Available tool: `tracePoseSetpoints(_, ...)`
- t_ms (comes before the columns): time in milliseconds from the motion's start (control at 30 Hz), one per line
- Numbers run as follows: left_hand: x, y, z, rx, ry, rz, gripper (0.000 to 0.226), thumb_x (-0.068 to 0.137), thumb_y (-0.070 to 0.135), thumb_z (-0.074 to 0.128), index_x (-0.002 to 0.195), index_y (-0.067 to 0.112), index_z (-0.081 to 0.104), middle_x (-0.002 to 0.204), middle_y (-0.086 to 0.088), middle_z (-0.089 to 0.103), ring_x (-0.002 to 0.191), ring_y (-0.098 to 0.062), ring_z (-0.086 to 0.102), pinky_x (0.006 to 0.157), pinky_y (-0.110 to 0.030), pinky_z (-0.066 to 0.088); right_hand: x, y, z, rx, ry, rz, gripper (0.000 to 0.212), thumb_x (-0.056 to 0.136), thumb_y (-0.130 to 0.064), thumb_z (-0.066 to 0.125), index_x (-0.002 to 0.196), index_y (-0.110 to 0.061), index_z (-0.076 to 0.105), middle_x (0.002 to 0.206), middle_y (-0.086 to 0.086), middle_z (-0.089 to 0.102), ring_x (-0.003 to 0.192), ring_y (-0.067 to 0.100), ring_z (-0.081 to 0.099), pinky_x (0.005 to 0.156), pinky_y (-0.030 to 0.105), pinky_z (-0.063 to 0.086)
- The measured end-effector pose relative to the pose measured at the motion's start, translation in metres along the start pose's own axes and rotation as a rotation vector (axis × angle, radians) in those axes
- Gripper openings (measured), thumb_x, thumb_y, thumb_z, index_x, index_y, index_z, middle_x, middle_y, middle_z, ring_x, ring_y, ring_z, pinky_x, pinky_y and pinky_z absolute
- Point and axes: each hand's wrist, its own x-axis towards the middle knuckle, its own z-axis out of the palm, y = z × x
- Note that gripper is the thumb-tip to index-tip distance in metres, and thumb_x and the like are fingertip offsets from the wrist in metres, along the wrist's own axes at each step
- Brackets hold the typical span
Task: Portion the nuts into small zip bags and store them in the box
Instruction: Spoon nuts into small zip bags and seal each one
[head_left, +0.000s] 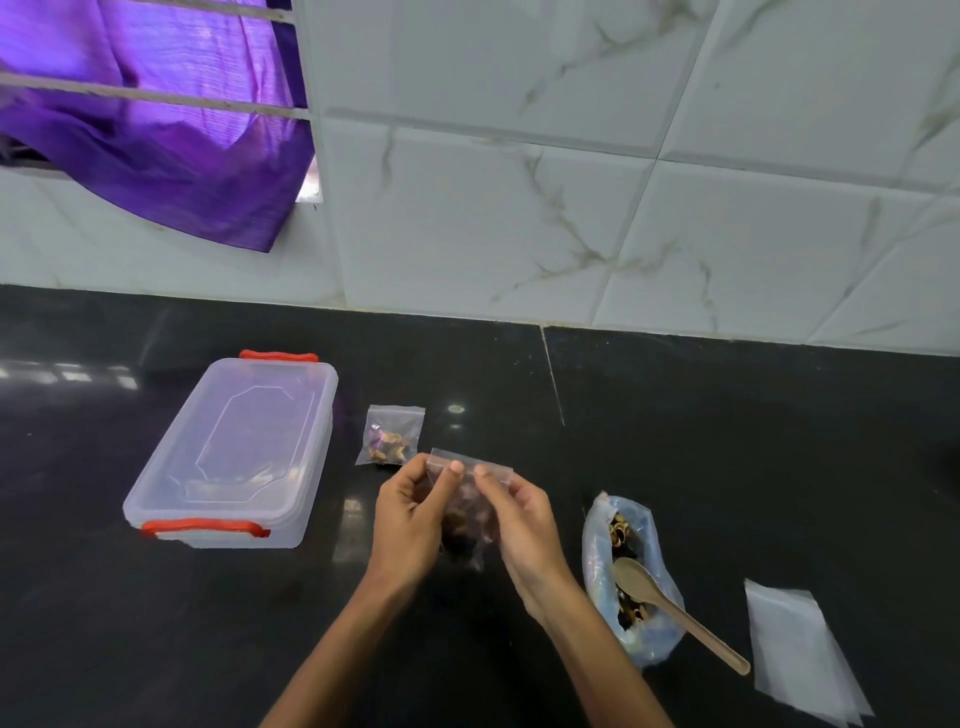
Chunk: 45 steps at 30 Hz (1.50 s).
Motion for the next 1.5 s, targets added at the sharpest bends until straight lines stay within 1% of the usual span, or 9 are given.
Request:
tracePoseSetpoints(100,0.002,-0.005,-0.001,0.022,0.063,0.023,0.017,0.092,0.013,0.057,0.090,-0.002,0.064,0.079,-0.018,0.068,0.075,-0.029,0.068,0.066,-0.036,0.057,0.001,-0.001,0.001,-0.011,-0.005,-0.024,0.020,0.093,-0.023,0.057,0.103,-0.011,0.069,0.094,0.008,0.073,0.090,0.019,0.070,0.075,0.029,0.056)
tracePoseSetpoints(267,0.000,-0.005,0.007,-0.037,0.080,-0.074,0.017,0.095,0.015,0.054,0.092,0.005,0.067,0.084,-0.013,0.072,0.081,-0.025,0.071,0.068,-0.031,0.059,0.002,0.000,0.006,-0.073,0.028,-0.070,0.023,0.095,-0.024,0.054,0.100,-0.006,0.068,0.089,0.010,0.074,0.084,0.018,0.071,0.070,0.026,0.058)
tracePoseSetpoints(433,-0.001,-0.007,0.002,0.000,0.046,-0.120,0.016,0.094,0.015,0.055,0.096,0.005,0.067,0.090,-0.016,0.072,0.088,-0.034,0.069,0.078,-0.048,0.057,0.004,0.005,0.004,-0.118,0.037,-0.056,0.024,0.094,-0.029,0.055,0.101,-0.010,0.068,0.091,0.009,0.073,0.085,0.017,0.071,0.069,0.027,0.058)
tracePoseSetpoints(567,0.000,-0.008,0.003,0.015,0.067,-0.132,0.012,0.093,0.015,0.056,0.095,0.008,0.067,0.089,-0.013,0.072,0.086,-0.031,0.070,0.075,-0.044,0.059,0.003,0.004,0.001,-0.094,-0.001,-0.054,0.023,0.093,-0.031,0.055,0.104,-0.014,0.067,0.094,0.005,0.074,0.088,0.015,0.071,0.074,0.028,0.058)
tracePoseSetpoints(700,0.000,-0.007,0.005,-0.015,0.101,-0.121,0.010,0.093,0.010,0.056,0.092,0.008,0.066,0.085,-0.009,0.073,0.080,-0.023,0.072,0.064,-0.029,0.059,0.004,0.005,-0.001,-0.094,0.006,-0.050,0.022,0.093,-0.028,0.054,0.102,-0.013,0.067,0.093,0.005,0.074,0.088,0.014,0.071,0.073,0.026,0.057)
tracePoseSetpoints(867,0.001,-0.007,0.007,0.001,0.093,-0.138,0.008,0.092,0.011,0.057,0.091,0.008,0.065,0.085,-0.010,0.072,0.081,-0.024,0.071,0.069,-0.036,0.060,0.006,0.008,0.001,-0.103,0.045,-0.055,0.025,0.096,-0.026,0.051,0.102,-0.008,0.066,0.090,0.007,0.074,0.083,0.014,0.072,0.064,0.021,0.056)
tracePoseSetpoints(1300,0.002,-0.015,0.005,-0.051,0.133,-0.231,0.016,0.093,0.019,0.058,0.097,0.005,0.065,0.087,-0.014,0.072,0.080,-0.028,0.072,0.067,-0.043,0.059,0.011,0.014,-0.008,-0.075,0.141,-0.056,0.013,0.090,-0.023,0.062,0.093,-0.011,0.068,0.077,0.008,0.068,0.074,0.019,0.067,0.062,0.027,0.057)
tracePoseSetpoints(1400,0.001,-0.013,0.008,-0.086,0.088,-0.257,0.015,0.090,0.018,0.062,0.098,0.006,0.066,0.088,-0.013,0.073,0.080,-0.027,0.072,0.068,-0.040,0.059,0.011,0.014,-0.007,-0.075,0.158,-0.049,0.010,0.091,-0.022,0.060,0.088,-0.015,0.066,0.074,0.009,0.064,0.075,0.023,0.064,0.074,0.042,0.058)
tracePoseSetpoints(1500,0.000,-0.012,0.010,-0.084,0.102,-0.249,0.013,0.084,0.014,0.068,0.097,0.009,0.067,0.087,-0.012,0.074,0.080,-0.026,0.073,0.069,-0.039,0.060,0.011,0.012,-0.007,-0.055,0.141,-0.035,0.014,0.092,-0.019,0.058,0.080,-0.021,0.065,0.083,0.009,0.068,0.082,0.026,0.068,0.076,0.046,0.057)
